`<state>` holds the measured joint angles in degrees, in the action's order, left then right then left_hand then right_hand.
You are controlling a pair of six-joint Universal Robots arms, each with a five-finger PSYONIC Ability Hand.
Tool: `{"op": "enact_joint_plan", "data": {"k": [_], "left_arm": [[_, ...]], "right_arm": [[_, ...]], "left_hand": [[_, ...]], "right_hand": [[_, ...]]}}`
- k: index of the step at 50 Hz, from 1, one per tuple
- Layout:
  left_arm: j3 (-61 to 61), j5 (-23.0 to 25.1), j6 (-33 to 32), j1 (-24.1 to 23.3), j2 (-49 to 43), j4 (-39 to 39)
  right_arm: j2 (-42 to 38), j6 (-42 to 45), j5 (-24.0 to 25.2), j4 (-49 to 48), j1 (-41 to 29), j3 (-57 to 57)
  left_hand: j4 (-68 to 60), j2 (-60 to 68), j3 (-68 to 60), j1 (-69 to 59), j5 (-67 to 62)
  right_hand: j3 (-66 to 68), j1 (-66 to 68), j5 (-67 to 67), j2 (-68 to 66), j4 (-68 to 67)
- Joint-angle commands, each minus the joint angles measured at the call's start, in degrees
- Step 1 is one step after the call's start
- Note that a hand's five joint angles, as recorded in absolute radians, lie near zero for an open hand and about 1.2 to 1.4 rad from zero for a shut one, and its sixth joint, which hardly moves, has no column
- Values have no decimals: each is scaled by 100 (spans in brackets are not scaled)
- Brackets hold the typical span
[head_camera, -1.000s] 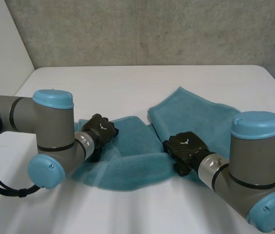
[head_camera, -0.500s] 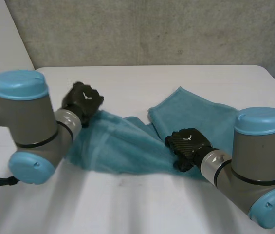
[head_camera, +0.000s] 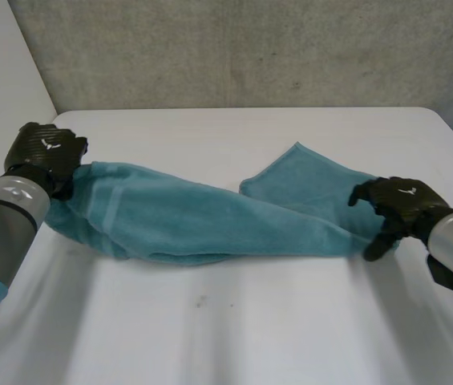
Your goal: Fold the laundry
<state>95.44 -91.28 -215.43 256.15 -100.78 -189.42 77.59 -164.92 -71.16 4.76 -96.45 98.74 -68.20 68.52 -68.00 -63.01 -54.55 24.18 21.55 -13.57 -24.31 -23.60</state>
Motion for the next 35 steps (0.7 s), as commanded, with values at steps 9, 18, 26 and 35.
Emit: {"op": "enact_joint_plan", "data": {"k": [9, 18, 26, 35], "left_arm": [[220, 32, 89, 295, 32, -16], [229, 32, 89, 304, 23, -104], [291, 32, 89, 304, 15, -324], [300, 32, 124, 304, 15, -341]], "right_arm": [[-693, 250, 525, -626, 900, 154], [-1501, -31, 498, -810, 856, -232], [-2020, -558, 489, -959, 637, -741], [-2170, -699, 472, -1310, 523, -1181]], "left_hand": [[-1180, 1148, -1200, -1699, -1545], [-1180, 1148, -1200, -1699, -1545], [-1180, 1148, -1200, -1699, -1545], [-1180, 1148, -1200, -1699, -1545]], "right_hand": [[894, 1158, -956, -882, -953], [1045, 1309, -1106, -1032, -1103], [2054, 2317, -2115, -2041, -2112], [5572, 5835, -5633, -5559, -5630]]}}
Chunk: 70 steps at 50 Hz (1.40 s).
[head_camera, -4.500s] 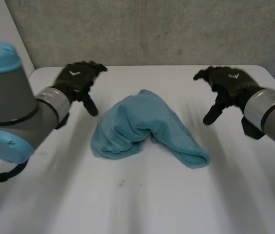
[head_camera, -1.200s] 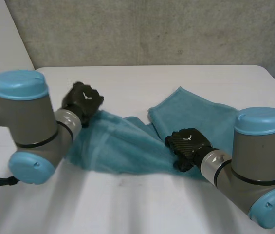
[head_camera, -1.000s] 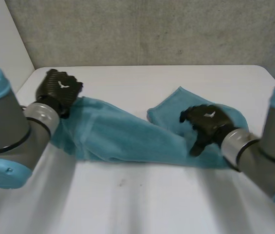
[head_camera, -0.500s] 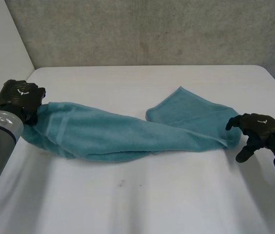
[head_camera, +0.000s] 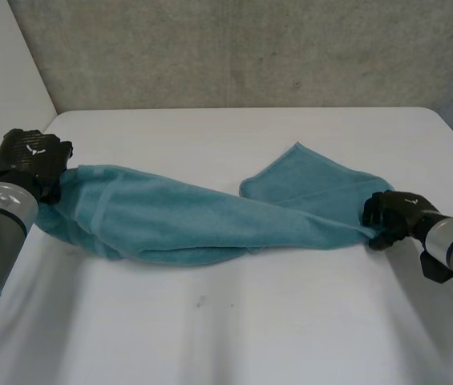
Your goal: Fold the laundry
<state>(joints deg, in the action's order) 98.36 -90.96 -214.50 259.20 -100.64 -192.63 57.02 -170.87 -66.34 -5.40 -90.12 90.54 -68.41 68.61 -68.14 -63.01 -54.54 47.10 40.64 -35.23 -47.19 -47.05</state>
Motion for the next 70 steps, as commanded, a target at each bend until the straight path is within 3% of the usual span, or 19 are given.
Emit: {"op": "enact_joint_plan", "data": {"k": [1, 9, 13, 15, 18, 19, 24, 26, 29, 30, 36, 43, 48, 53, 56, 60, 63, 64, 70], "left_arm": [[8, 0, 57, -2, 0, -20], [-89, 0, 487, -2, 263, -11], [-185, -9, 786, 7, 720, -11], [-247, -9, 944, 7, 948, -3], [-326, -9, 1304, 16, 1440, -2], [-361, 0, 1401, 25, 1546, 6], [-475, 17, 1648, 86, 1907, 146], [-458, 70, 1639, 78, 1907, 260], [-379, 289, 1648, 104, 1872, 621], [-335, 403, 1657, 121, 1803, 778], [-106, 580, 1622, 157, 942, 938], [-817, 554, 1130, 157, -684, 877], [-2055, 518, 909, 78, -1256, 684], [-3863, 474, 1032, -10, -1538, -131], [-4333, 404, 1181, -63, -1503, -826], [-4387, 202, 1533, -107, -1178, -1829], [-4325, 105, 1648, -89, -1046, -2006], [-4195, 27, 1752, -89, -994, -1998], [-2824, 0, 2043, 16, -888, -1901]], "right_arm": [[-112, -105, -10, -295, -111, -362], [169, -96, -239, -216, -93, -652], [1145, -17, -309, 57, -49, -819], [2272, 96, -213, 808, -23, -1203], [2595, 194, -186, 1155, 3, -1513], [2891, 351, -125, 1660, 108, -1992], [2929, 695, -1, 2553, 443, -2594], [2807, 1464, 69, 3532, 575, -3006], [2648, 1987, 7, 3950, 557, -3113], [2239, 2918, -80, 4629, 522, -3104], [1769, 3516, -248, 4979, 311, -2682], [715, 3551, -1152, 3890, -251, -2805], [-49, 3525, -2021, 2680, -707, -3987], [-437, 3473, -2532, 1237, -1042, -5545], [-429, 3341, -2629, 37, -1165, -5960], [61, 2973, -2673, -1283, -1288, -5629], [405, 2805, -2638, -1533, -1315, -5260], [876, 2604, -2534, -1604, -1324, -4535], [1391, 2304, -1962, -1526, -1271, -2992]], "left_hand": [[-1159, 1139, -1186, -1699, -1546], [-1159, 1139, -1186, -1699, -1546], [-1159, 1139, -1186, -1699, -1546], [-1159, 1139, -1186, -1699, -1546], [-1159, 1139, -1186, -1699, -1546], [-1159, 1139, -1186, -1699, -1546], [-1159, 1139, -1186, -1699, -1546], [-1159, 1139, -1186, -1699, -1546], [-1159, 1139, -1186, -1699, -1546], [-1159, 1139, -1186, -1699, -1546], [-1159, 1139, -1186, -1699, -1546], [-1159, 1139, -1186, -1699, -1546], [-1159, 1139, -1186, -1699, -1546], [-1159, 1139, -1186, -1699, -1546], [-1159, 1139, -1186, -1699, -1546], [-1159, 1139, -1186, -1699, -1546], [-1159, 1139, -1186, -1699, -1546], [-1159, 1139, -1186, -1699, -1546], [-1159, 1139, -1186, -1699, -1546]], "right_hand": [[3290, 3936, -3477, -3281, -3294], [3290, 3936, -3477, -3281, -3295], [3290, 3936, -3477, -3281, -3295], [3290, 3936, -3477, -3281, -3295], [3290, 3936, -3477, -3281, -3295], [3290, 3936, -3477, -3281, -3295], [3290, 3936, -3477, -3281, -3295], [3290, 3936, -3477, -3281, -3295], [3290, 3936, -3477, -3281, -3295], [3290, 3936, -3477, -3281, -3295], [3290, 3936, -3477, -3281, -3295], [3290, 3936, -3477, -3281, -3295], [3290, 3936, -3477, -3281, -3295], [3290, 3936, -3477, -3281, -3295], [3290, 3936, -3477, -3281, -3295], [3290, 3936, -3477, -3281, -3295], [3290, 3936, -3477, -3281, -3295], [3290, 3936, -3477, -3281, -3295], [3290, 3936, -3477, -3281, -3295]]}}
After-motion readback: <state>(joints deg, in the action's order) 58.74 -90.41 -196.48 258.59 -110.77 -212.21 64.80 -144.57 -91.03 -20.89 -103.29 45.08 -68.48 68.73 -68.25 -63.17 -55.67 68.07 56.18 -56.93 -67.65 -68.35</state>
